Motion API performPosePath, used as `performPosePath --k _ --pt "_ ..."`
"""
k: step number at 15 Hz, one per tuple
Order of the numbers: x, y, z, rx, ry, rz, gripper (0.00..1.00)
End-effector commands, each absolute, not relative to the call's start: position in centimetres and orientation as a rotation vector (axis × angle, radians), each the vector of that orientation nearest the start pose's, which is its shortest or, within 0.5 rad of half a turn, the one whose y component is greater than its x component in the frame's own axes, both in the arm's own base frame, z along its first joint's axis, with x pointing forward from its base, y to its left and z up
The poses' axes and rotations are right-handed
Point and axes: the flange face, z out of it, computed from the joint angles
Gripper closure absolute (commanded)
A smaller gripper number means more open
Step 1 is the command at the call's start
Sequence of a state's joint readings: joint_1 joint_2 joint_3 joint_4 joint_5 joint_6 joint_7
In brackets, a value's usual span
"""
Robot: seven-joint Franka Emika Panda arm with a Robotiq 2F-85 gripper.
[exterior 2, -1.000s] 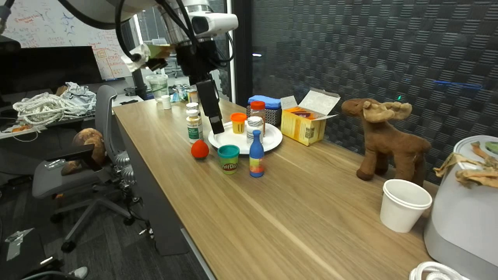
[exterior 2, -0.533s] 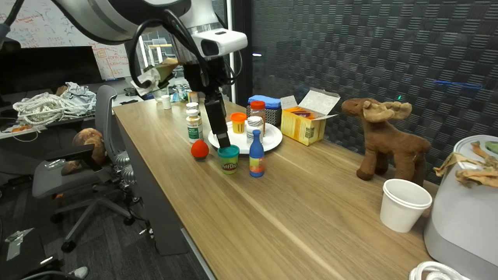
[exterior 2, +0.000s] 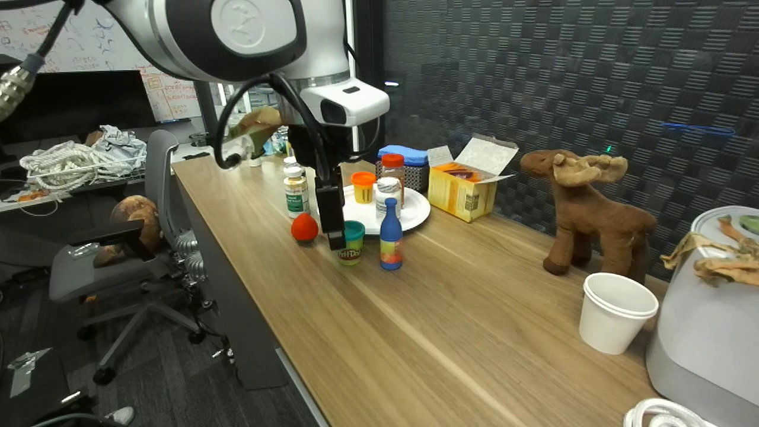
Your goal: Pick up the bottles and small containers from the table and put them on the white plate.
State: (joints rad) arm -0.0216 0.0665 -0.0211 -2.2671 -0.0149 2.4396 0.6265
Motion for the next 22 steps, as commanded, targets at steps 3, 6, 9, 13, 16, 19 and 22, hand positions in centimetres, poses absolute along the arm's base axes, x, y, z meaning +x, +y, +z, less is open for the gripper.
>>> performPosePath --k 3,6,9,13,16,19,22 --pt "54.3 -3.0 33.5 -2.945 1.013 -0.174 0.25" --pt "54.6 -3.2 33.5 -2.974 1.023 -0.201 0.44" --pt "55.0 -3.2 34.0 -3.013 0.990 -0.244 0.67" --pt "55.4 -2.3 34.9 -3.065 0.917 -0.259 0.72" --pt "55.6 -0.6 36.3 -3.081 0.864 -0.268 0.72" --pt "56.4 1.7 37.9 -3.082 0.780 -0.308 0.72" --pt "57.1 3.1 38.9 -3.083 0.732 -0.344 0.72"
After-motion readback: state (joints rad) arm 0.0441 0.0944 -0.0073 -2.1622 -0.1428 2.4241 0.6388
